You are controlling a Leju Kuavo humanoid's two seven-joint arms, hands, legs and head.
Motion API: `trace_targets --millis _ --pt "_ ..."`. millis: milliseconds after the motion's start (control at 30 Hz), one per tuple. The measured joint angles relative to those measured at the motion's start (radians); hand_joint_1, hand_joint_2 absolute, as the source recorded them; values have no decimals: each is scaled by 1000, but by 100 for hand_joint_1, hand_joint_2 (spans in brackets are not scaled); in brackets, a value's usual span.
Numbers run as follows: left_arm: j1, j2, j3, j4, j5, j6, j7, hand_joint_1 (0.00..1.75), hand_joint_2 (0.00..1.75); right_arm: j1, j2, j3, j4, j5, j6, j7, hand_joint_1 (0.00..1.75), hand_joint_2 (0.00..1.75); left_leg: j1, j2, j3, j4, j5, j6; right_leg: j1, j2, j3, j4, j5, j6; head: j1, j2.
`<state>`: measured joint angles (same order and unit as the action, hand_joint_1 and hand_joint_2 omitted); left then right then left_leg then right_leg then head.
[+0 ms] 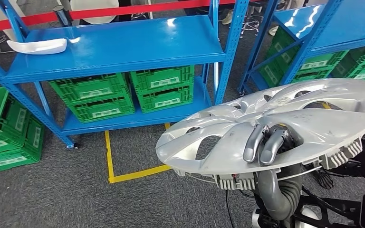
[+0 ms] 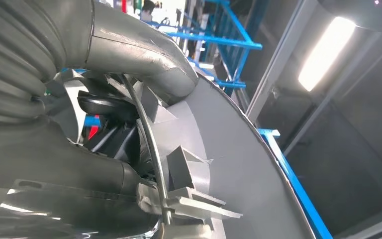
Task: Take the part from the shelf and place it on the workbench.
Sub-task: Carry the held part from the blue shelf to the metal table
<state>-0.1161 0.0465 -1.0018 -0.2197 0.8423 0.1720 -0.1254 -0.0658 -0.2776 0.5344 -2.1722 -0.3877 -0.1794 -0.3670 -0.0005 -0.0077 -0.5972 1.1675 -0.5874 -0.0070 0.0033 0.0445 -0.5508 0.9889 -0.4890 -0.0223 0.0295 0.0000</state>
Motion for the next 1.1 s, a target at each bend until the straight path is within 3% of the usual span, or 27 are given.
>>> trace_targets --millis 67,100,167,233,300,367,400,433,500,567,633,667,700,767,833,900,933,967,1000,1067,1100 --pt "-3 1 0 0 0 0 0 0 175 1 0 0 0 11 -4 0 175 175 -1 -7 53 -117 45 8 3 10 -7 12 -3 6 -6 0" --pt "-5 1 0 0 0 1 0 0 175 3 0 0 -1 26 -10 0 175 175 -1 -11 64 -145 50 12 4 13 -11 15 -4 11 -7 0" --pt "-7 1 0 0 1 2 0 0 175 6 0 -1 -4 74 -29 1 175 175 -1 -14 62 -156 50 21 4 12 -18 17 0 21 -7 0" --pt "-6 1 0 0 3 3 0 0 175 8 0 -1 -10 121 -45 6 175 175 3 -15 60 -162 60 32 4 -2 -27 33 -17 33 -4 0" --pt "-5 1 0 0 4 4 0 0 175 8 -1 -1 -16 147 -55 12 175 175 7 -14 58 -165 66 38 0 -25 -61 118 -76 46 6 0" --pt "-2 1 0 0 5 4 0 0 175 9 -1 0 -18 159 -62 17 175 175 7 -13 54 -165 67 40 -6 -37 -114 250 -141 56 17 0" --pt "0 1 0 0 6 4 0 0 175 10 -1 0 -18 165 -64 20 175 175 7 -13 53 -165 68 39 -8 -39 -130 292 -153 59 21 0" --pt "2 1 0 0 6 4 0 0 175 10 -1 0 -19 172 -67 22 175 175 7 -15 53 -165 69 38 -10 -39 -129 297 -144 61 24 0" --pt "1 0 0 0 7 4 0 0 175 11 -1 1 -24 182 -71 26 175 175 7 -26 55 -164 69 35 -14 -24 -74 192 -76 59 29 0" --pt "-3 -1 0 0 7 4 0 0 175 12 -1 2 -32 190 -74 30 175 175 7 -44 49 -163 71 27 -18 26 -8 61 -25 51 29 0" --pt "-9 -2 0 0 7 4 0 0 175 14 -1 3 -39 194 -76 34 175 175 10 -68 33 -161 79 11 -19 45 11 12 -23 42 27 0" --pt "-10 -2 0 0 7 4 0 0 175 15 -1 4 -41 195 -77 35 175 175 13 -83 27 -161 84 3 -18 31 11 6 -23 38 27 0" --pt "-10 -2 0 0 7 4 0 0 175 15 -1 5 -42 196 -78 37 175 175 14 -81 22 -160 85 -4 -18 14 11 2 -22 33 27 0" --pt "-9 -1 0 0 7 4 0 0 175 14 -1 6 -45 197 -78 38 175 175 11 -36 1 -123 60 -14 -18 -20 16 -7 -17 21 20 0" --pt "-9 0 0 0 7 3 1 0 175 14 -2 6 -49 198 -78 39 175 175 11 12 -52 -14 -1 -21 -15 -51 18 -10 -16 14 9 0" --pt "-7 0 0 0 7 2 3 0 175 14 -2 6 -50 198 -78 39 175 175 12 15 -105 101 -42 -25 -11 -80 17 -8 -18 10 2 0" --pt "-6 0 0 0 7 2 4 0 175 15 -2 6 -50 198 -78 39 175 175 12 14 -111 116 -37 -25 -9 -93 16 -7 -19 9 -1 0" --pt "-5 0 0 0 7 2 5 0 175 14 -2 6 -50 198 -78 39 175 175 11 16 -97 92 -15 -23 -7 -105 16 -5 -20 9 -2 0" --pt "-4 0 0 0 7 2 5 0 175 14 -2 6 -50 198 -78 39 175 175 9 28 -64 32 18 -18 -5 -115 17 -3 -21 9 -4 0" --pt "-5 1 0 0 7 2 6 0 175 14 -2 6 -50 198 -78 39 175 175 -1 81 5 -98 65 -3 1 -132 18 1 -25 13 -6 0" --pt "-6 2 0 0 7 2 5 0 175 14 -2 6 -51 198 -77 39 175 175 -7 101 23 -138 75 5 4 -141 18 2 -27 16 -7 0"
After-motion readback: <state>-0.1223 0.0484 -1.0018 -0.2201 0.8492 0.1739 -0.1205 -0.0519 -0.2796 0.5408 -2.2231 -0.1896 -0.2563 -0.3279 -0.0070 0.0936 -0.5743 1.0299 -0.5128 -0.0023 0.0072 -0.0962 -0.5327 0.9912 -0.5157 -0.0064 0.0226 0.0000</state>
